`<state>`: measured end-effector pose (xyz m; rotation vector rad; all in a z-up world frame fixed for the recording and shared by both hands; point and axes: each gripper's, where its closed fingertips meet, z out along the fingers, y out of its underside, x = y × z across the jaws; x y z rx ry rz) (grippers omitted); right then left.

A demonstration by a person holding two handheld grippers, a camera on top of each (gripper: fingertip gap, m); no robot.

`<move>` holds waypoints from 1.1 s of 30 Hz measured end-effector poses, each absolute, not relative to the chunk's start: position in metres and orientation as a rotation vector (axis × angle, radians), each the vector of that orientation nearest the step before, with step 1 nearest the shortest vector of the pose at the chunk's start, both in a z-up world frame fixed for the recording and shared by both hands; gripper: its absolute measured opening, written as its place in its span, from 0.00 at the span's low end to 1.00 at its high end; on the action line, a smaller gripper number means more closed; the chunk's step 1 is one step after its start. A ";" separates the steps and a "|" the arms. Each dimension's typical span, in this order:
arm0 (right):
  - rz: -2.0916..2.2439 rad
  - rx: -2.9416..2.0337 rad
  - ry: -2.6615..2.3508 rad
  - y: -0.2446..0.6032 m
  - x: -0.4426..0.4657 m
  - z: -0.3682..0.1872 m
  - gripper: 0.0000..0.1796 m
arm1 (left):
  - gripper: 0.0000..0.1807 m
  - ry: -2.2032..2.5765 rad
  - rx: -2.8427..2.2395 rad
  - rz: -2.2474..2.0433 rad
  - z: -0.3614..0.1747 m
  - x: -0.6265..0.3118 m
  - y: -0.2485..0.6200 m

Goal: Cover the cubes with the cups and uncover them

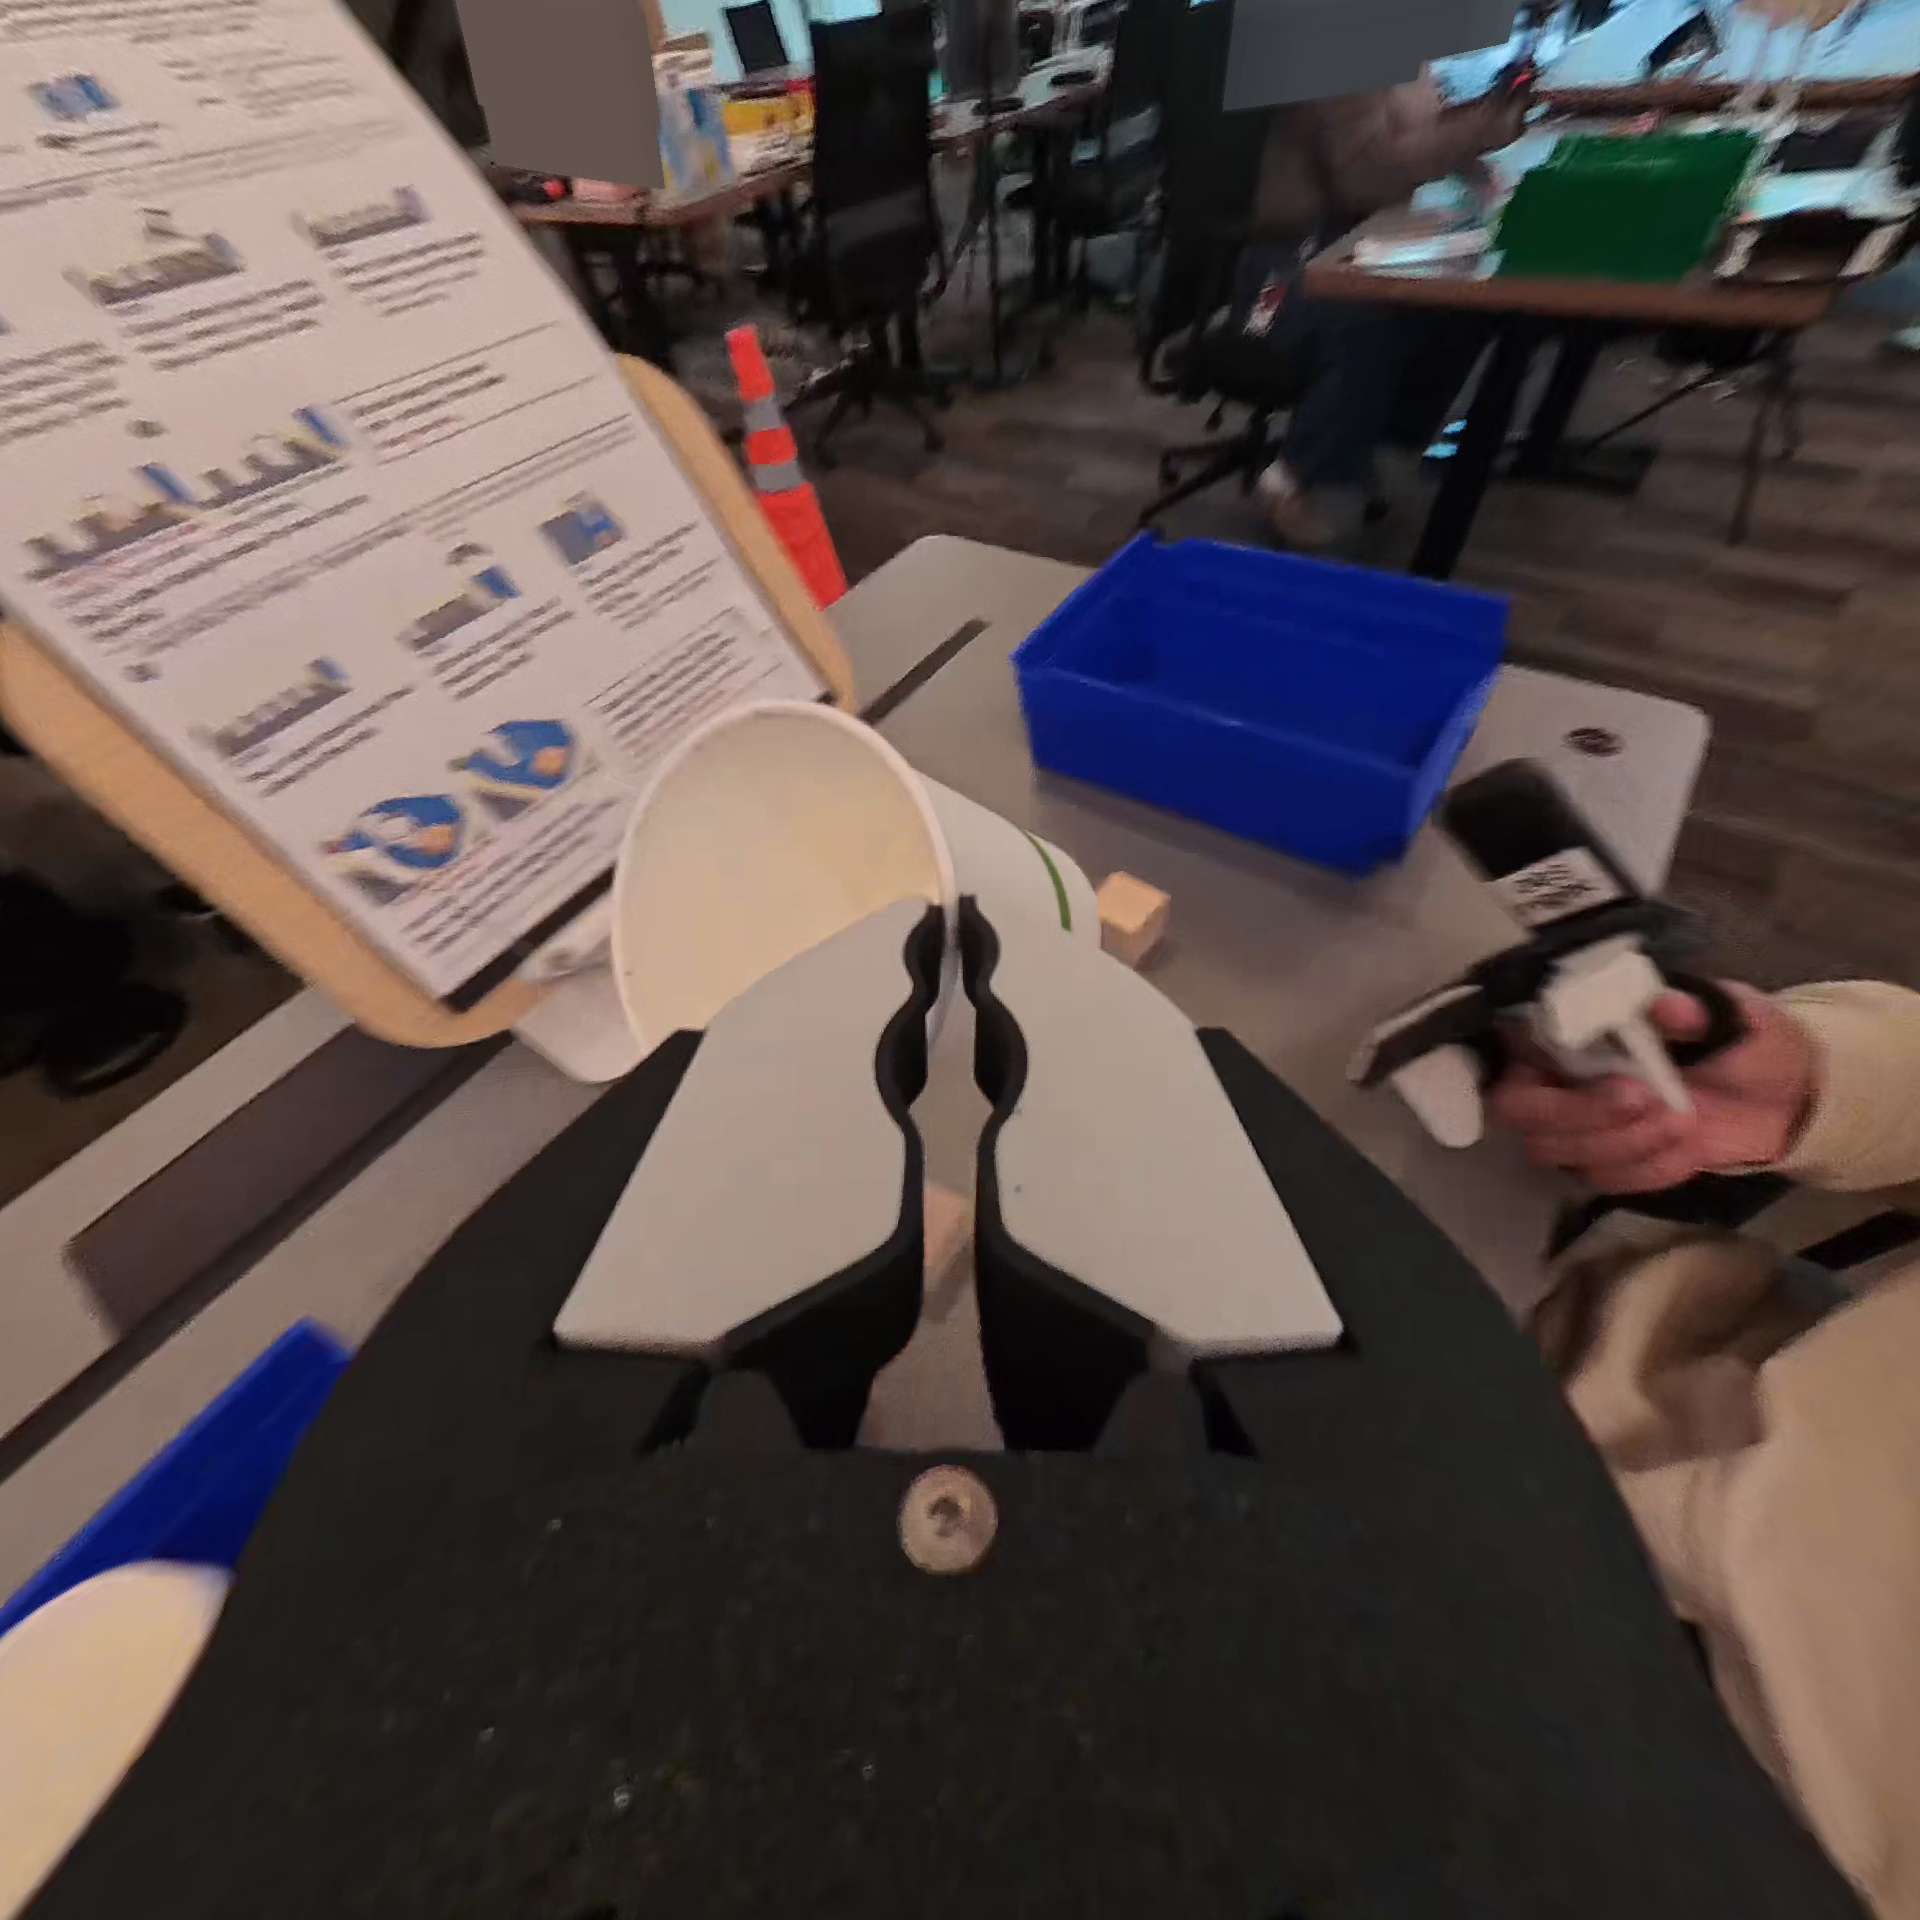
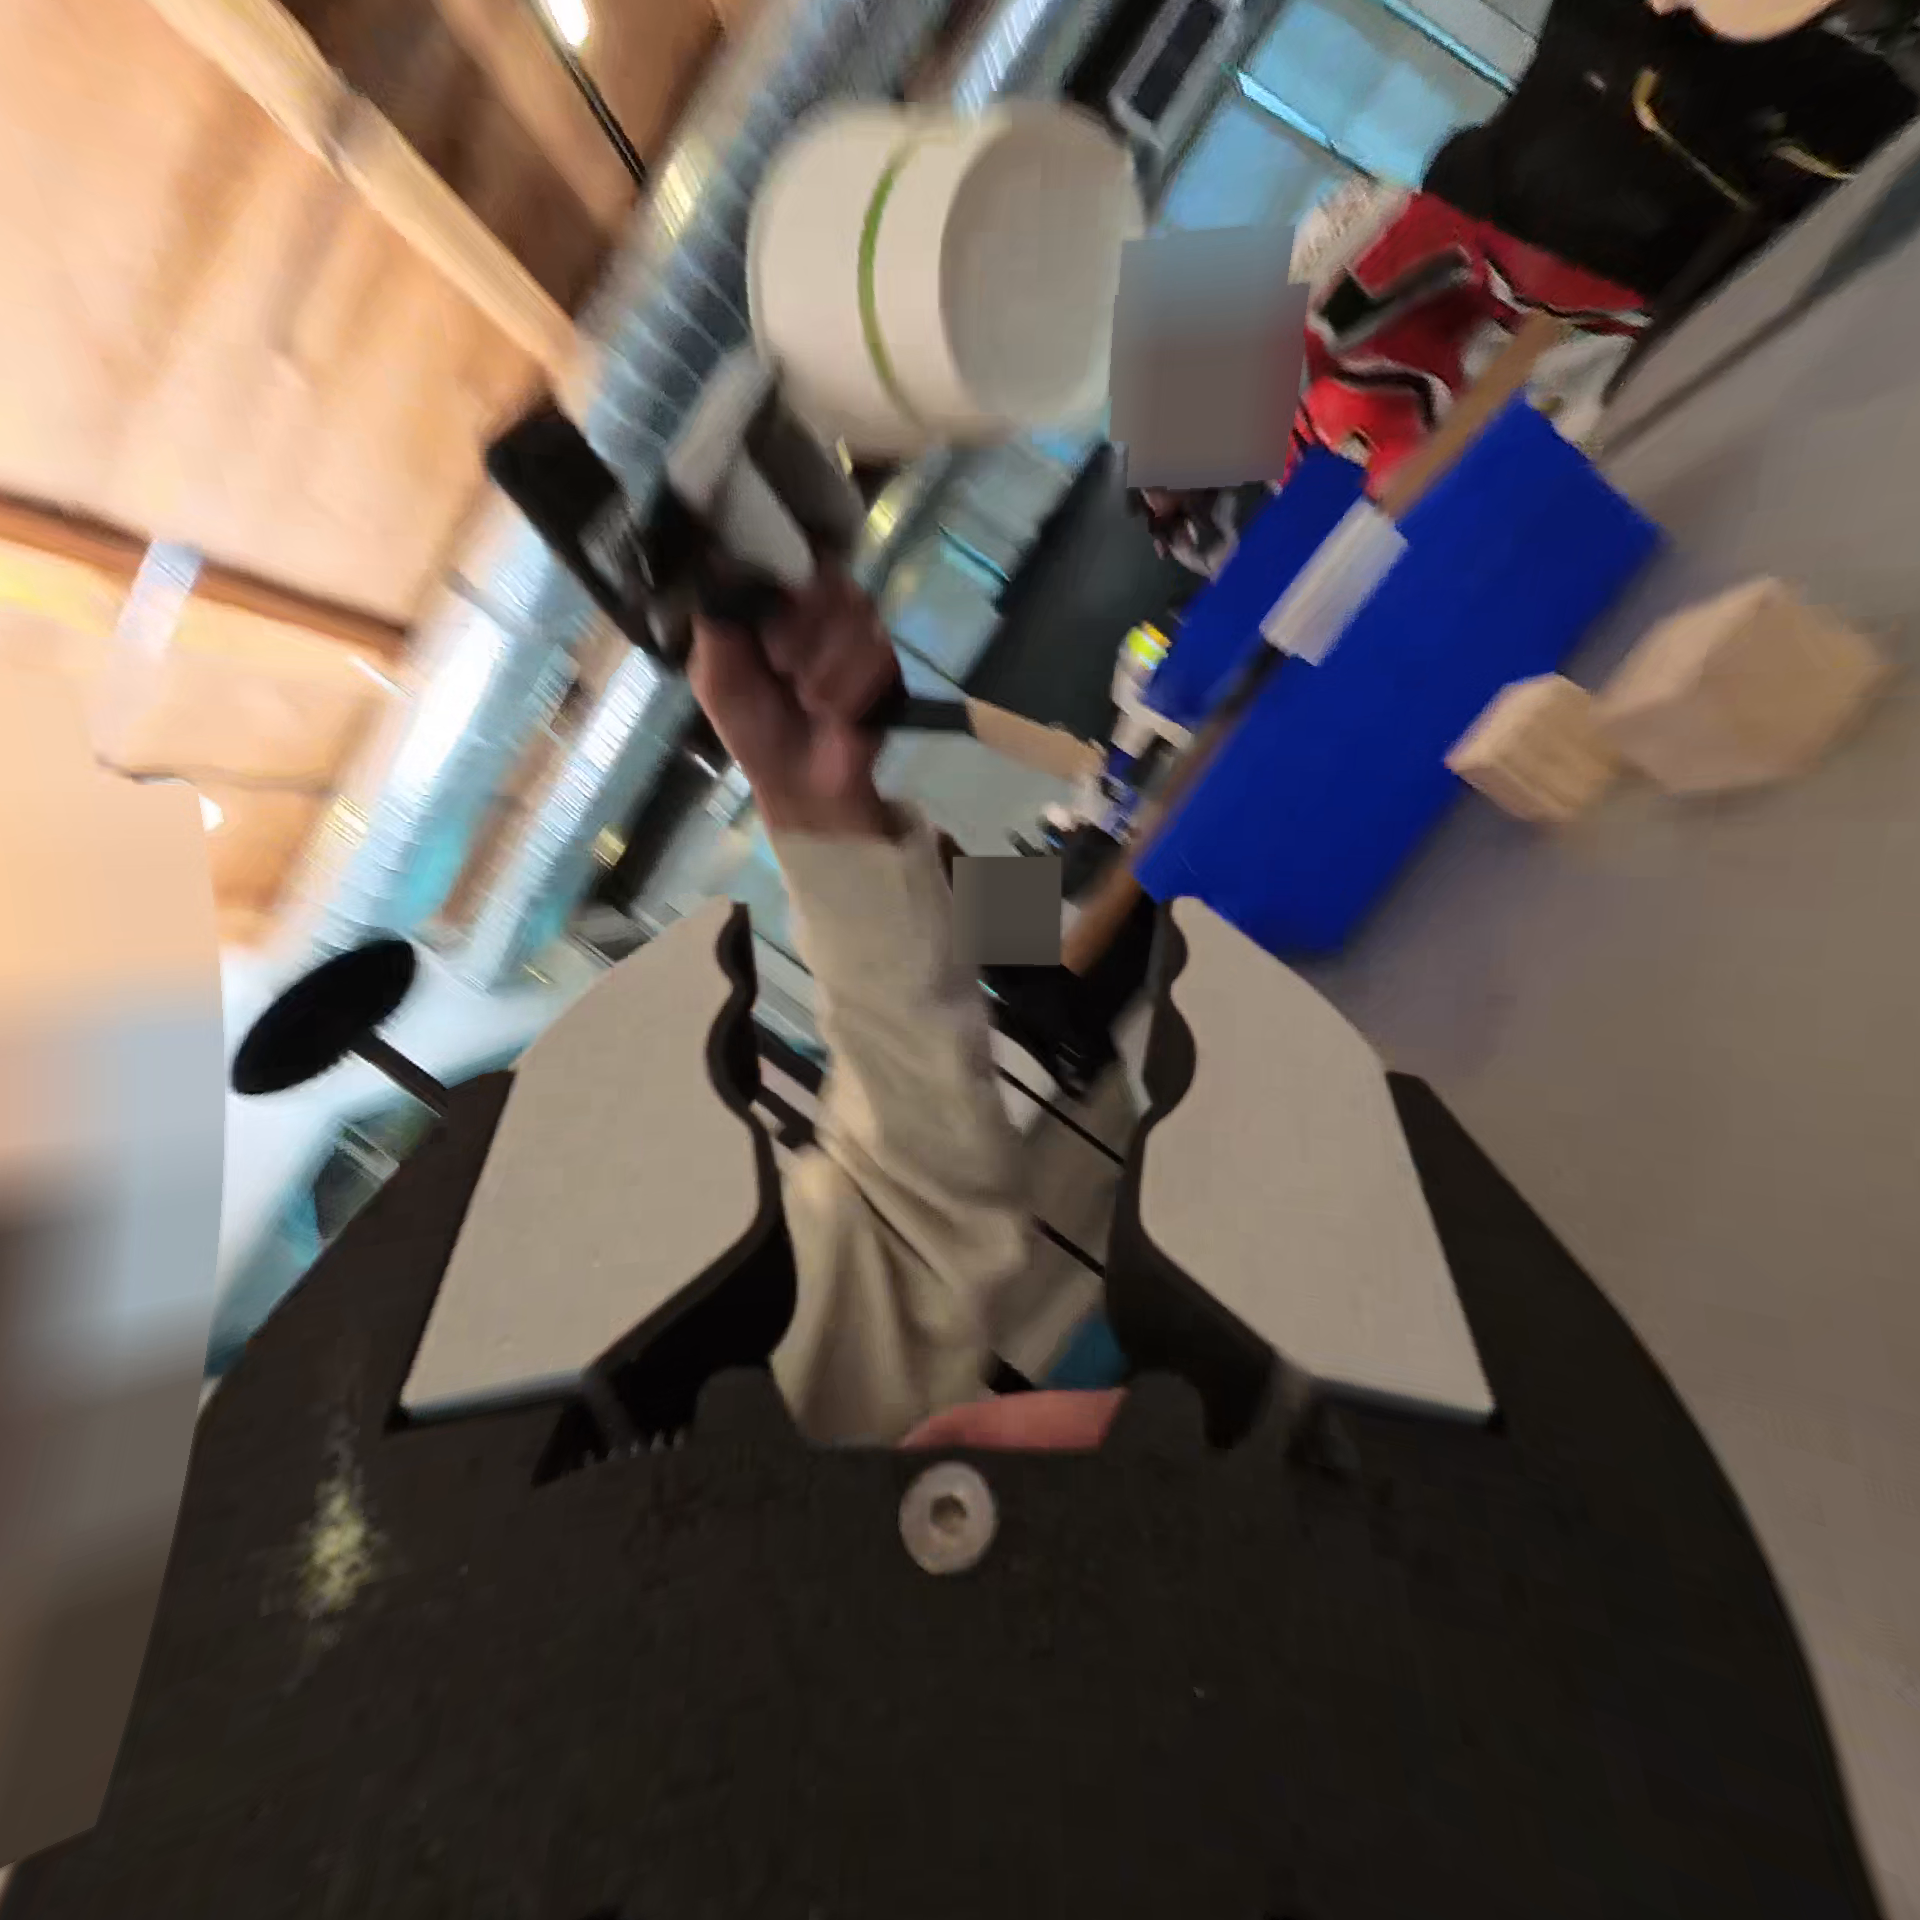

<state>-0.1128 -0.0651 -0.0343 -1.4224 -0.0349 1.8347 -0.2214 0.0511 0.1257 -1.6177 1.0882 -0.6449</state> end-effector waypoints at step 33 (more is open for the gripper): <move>1.107 -1.686 -0.484 0.004 -0.089 -0.049 0.48 | 0.41 1.530 -1.776 -0.613 -0.069 -0.235 -0.080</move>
